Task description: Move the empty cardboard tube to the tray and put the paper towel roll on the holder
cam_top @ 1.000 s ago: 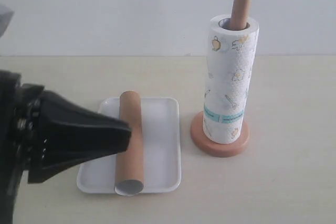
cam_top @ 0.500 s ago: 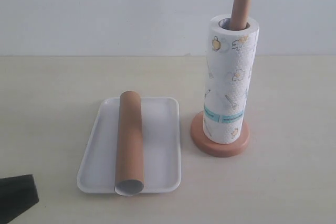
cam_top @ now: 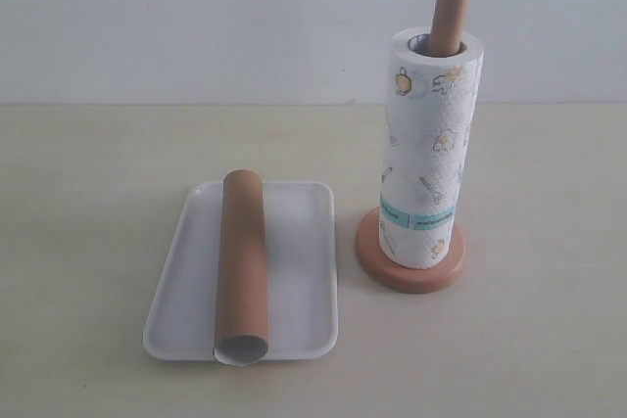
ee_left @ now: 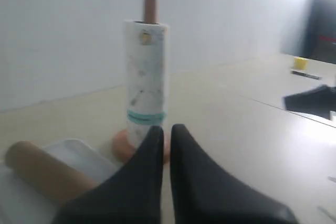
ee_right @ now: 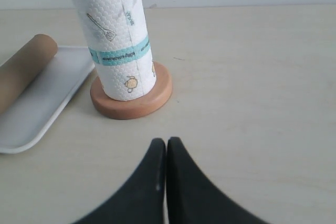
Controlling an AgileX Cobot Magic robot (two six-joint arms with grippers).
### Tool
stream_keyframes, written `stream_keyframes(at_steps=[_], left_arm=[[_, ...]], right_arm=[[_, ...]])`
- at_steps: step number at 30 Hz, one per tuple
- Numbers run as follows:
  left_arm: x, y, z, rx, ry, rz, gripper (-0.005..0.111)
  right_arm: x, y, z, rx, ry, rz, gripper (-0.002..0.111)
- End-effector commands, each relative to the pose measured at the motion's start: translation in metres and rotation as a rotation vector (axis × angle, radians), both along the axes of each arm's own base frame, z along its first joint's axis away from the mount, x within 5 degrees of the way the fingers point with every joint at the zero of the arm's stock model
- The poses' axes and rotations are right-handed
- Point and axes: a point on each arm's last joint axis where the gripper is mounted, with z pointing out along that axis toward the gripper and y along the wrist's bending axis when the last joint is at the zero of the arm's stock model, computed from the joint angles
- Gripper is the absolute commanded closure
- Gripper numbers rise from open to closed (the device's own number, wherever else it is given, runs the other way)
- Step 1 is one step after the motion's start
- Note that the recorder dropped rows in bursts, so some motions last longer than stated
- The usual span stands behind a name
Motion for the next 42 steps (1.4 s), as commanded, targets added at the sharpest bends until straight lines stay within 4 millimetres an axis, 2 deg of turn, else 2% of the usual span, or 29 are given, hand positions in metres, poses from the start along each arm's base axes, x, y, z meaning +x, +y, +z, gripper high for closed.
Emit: stream_keyframes(at_steps=[1, 8, 23, 30, 32, 33, 34, 35, 36, 37, 40, 41, 42], left_arm=[[0.015, 0.019, -0.003, 0.002, 0.018, 0.264, 0.103], [0.02, 0.029, -0.004, -0.001, 0.035, 0.39, 0.103], [0.015, 0.031, 0.0, -0.067, -0.003, 0.462, 0.103], [0.013, 0.024, 0.002, -0.088, -0.004, 0.437, 0.103], [0.014, 0.028, 0.003, -0.244, 0.081, 0.468, 0.103], [0.016, 0.033, 0.003, -0.425, 0.182, 0.502, 0.103], [0.016, 0.034, 0.003, -0.496, 0.221, 0.504, 0.103], [0.016, 0.036, 0.003, -0.706, 0.337, 0.484, 0.103], [0.016, 0.036, 0.003, -0.798, 0.387, 0.468, 0.103], [0.016, 0.036, 0.004, -0.973, 0.482, 0.425, 0.103], [0.016, 0.036, 0.005, -1.217, 0.611, 0.366, 0.103], [0.017, 0.038, 0.004, -1.225, 0.617, 0.384, 0.103], [0.018, 0.04, 0.0, -1.151, 0.592, 0.45, 0.103]], right_arm=[[0.0, 0.0, 0.0, -0.008, -0.006, -0.003, 0.108], [0.0, 0.0, 0.0, -0.008, -0.006, -0.003, 0.108], [0.0, -0.001, 0.001, -0.006, -0.015, -0.005, 0.108], [0.0, -0.001, 0.001, -0.006, -0.017, -0.006, 0.108], [0.0, -0.001, 0.001, -0.006, -0.017, -0.006, 0.108], [0.0, -0.001, 0.001, -0.006, -0.017, -0.006, 0.108], [0.0, -0.001, 0.001, -0.006, -0.017, -0.006, 0.108], [0.0, -0.001, 0.001, -0.006, -0.017, -0.006, 0.108], [0.0, -0.001, 0.001, -0.006, -0.017, -0.006, 0.108], [0.0, -0.001, 0.001, -0.006, -0.017, -0.006, 0.108], [0.0, -0.001, 0.001, -0.006, -0.017, -0.006, 0.108], [0.0, -0.001, 0.001, -0.006, -0.017, -0.006, 0.108], [0.0, -0.001, 0.001, -0.006, -0.017, -0.006, 0.108]])
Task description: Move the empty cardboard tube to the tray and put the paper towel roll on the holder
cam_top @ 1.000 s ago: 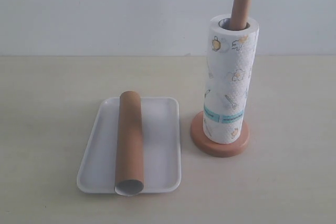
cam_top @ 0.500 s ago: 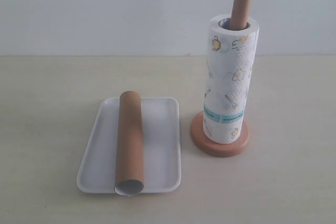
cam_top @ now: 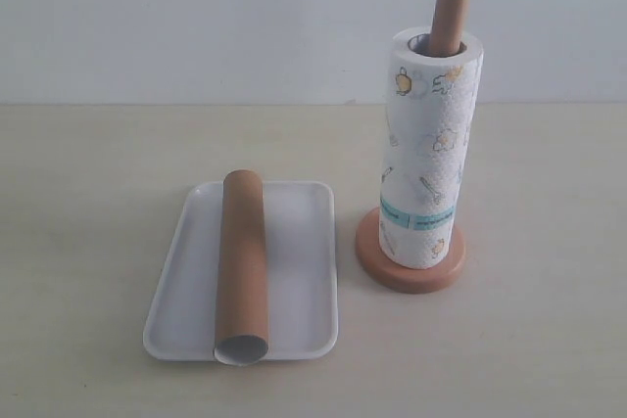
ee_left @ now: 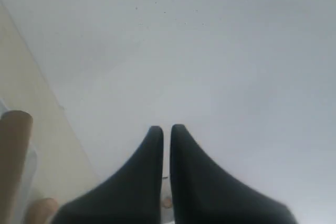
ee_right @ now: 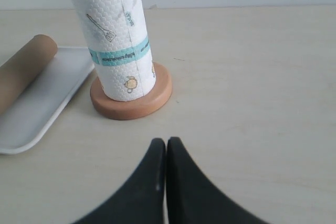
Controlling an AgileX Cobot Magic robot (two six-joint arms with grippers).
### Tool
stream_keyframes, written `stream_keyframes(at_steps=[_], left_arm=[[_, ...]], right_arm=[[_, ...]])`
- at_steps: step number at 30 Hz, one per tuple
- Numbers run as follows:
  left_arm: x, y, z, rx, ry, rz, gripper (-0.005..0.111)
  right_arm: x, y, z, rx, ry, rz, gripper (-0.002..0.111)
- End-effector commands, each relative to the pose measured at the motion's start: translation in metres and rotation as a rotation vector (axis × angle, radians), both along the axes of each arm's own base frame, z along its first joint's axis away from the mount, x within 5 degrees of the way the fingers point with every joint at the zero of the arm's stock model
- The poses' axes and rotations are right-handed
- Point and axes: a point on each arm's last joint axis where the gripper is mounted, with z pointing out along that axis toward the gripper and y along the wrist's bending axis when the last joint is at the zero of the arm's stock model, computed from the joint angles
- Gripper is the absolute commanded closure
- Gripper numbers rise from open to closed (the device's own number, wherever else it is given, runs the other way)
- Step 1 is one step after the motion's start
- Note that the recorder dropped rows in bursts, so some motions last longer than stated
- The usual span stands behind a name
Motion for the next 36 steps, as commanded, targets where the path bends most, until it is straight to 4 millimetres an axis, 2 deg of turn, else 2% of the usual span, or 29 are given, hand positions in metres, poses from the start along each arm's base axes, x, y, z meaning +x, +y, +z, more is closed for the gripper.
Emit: stream_keyframes(at_steps=[1, 3, 4, 9, 14, 36], left_arm=[[0.002, 0.007, -0.012, 0.143, 0.096, 0.098, 0.103], [0.002, 0.009, -0.016, 0.666, 0.044, 0.165, 0.103], [0.002, 0.009, -0.017, 0.797, 0.031, 0.174, 0.103], [0.002, 0.01, -0.026, 1.227, 0.043, 0.152, 0.103], [-0.001, 0.012, -0.038, 1.341, 0.158, 0.077, 0.103], [-0.001, 0.012, -0.038, 1.341, 0.156, 0.078, 0.103]], right_arm=[[0.0, -0.001, 0.001, -0.006, -0.017, -0.006, 0.108], [0.0, -0.001, 0.002, -0.006, -0.018, -0.006, 0.108], [0.0, -0.001, 0.002, -0.006, -0.018, -0.006, 0.108], [0.0, -0.001, 0.002, -0.006, -0.018, -0.006, 0.108], [0.0, -0.001, 0.002, -0.006, -0.018, -0.006, 0.108], [0.0, -0.001, 0.002, -0.005, -0.019, -0.006, 0.108]])
